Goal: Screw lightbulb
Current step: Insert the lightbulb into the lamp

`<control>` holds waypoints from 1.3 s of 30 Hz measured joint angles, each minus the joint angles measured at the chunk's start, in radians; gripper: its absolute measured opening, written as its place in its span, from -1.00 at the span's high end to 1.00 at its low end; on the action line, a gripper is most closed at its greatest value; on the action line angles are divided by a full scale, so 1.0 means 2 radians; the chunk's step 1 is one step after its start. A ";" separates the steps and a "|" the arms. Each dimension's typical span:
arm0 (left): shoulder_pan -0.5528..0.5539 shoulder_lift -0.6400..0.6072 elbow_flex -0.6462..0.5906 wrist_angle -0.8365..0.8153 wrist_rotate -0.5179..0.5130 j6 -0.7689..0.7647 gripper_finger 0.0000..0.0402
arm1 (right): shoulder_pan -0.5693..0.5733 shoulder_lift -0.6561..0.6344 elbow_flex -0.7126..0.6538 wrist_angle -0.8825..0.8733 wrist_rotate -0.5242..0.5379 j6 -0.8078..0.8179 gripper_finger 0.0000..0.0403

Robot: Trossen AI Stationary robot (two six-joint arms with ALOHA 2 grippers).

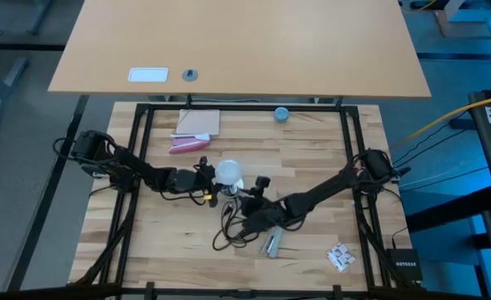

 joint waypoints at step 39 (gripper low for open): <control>0.004 0.000 0.000 0.001 0.006 0.000 0.21 | -0.046 0.085 0.001 -0.003 -0.037 0.092 0.43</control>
